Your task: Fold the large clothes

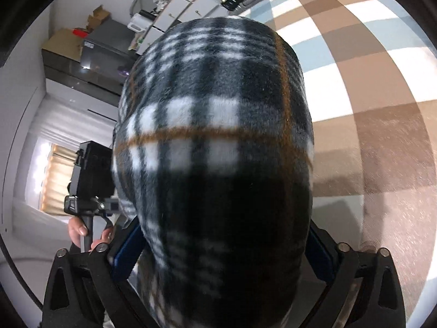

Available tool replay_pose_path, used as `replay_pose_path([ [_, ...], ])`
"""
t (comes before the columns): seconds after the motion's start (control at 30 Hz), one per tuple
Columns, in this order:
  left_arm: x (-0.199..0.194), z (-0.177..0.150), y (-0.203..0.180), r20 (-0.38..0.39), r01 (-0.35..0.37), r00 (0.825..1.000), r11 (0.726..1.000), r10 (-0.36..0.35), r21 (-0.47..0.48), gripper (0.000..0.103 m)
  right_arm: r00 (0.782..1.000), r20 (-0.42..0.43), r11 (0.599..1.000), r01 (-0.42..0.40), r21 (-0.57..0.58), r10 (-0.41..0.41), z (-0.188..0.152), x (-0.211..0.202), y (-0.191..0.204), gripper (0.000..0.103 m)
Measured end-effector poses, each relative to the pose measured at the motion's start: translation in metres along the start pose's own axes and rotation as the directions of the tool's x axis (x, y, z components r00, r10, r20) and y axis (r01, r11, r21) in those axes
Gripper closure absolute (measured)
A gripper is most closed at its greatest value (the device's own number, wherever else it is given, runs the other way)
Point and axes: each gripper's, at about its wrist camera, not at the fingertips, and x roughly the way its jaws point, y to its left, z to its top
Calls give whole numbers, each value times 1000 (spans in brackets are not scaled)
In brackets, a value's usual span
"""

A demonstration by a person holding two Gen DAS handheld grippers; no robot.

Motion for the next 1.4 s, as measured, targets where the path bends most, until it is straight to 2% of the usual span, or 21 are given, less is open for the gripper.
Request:
replay_pose_path([
  [0.17, -6, 8, -11, 13, -31, 999, 997, 30, 68, 37, 998, 62, 999, -14, -30, 16, -17, -11, 7, 26],
  [0.4, -41, -3, -22, 66, -52, 997, 993, 45, 108, 43, 993, 93, 997, -67, -41, 71, -35, -17, 35, 31],
  [0.6, -81, -23, -15, 145, -36, 989, 997, 26, 66, 44, 990, 97, 991, -97, -97, 107, -36, -5, 91, 32],
  [0.77, -135, -46, -4, 231, -80, 971, 996, 66, 49, 44, 986, 83, 979, -127, -161, 142, -17, 23, 155, 32],
  [0.93, -214, -56, 17, 328, -150, 935, 989, 137, 14, 44, 976, 74, 963, -188, -194, 206, 4, 71, 229, 32],
  [1.1, -288, -73, 67, 394, -199, 895, 978, 207, -63, 44, 966, 27, 946, -246, -211, 257, 9, 135, 292, 32],
  [1.2, -310, -88, 108, 411, -224, 875, 966, 256, -126, 44, 965, -5, 941, -259, -218, 264, 2, 181, 325, 32],
  [1.27, -321, -96, 136, 416, -228, 865, 958, 281, -174, 44, 965, -45, 940, -262, -218, 258, -4, 219, 345, 32],
  [1.33, -328, -103, 167, 410, -229, 862, 951, 298, -208, 44, 968, -81, 944, -251, -214, 239, -13, 254, 360, 32],
  [1.4, -329, -110, 212, 414, -192, 861, 943, 295, -273, 44, 971, -112, 948, -230, -219, 210, -27, 286, 370, 32],
])
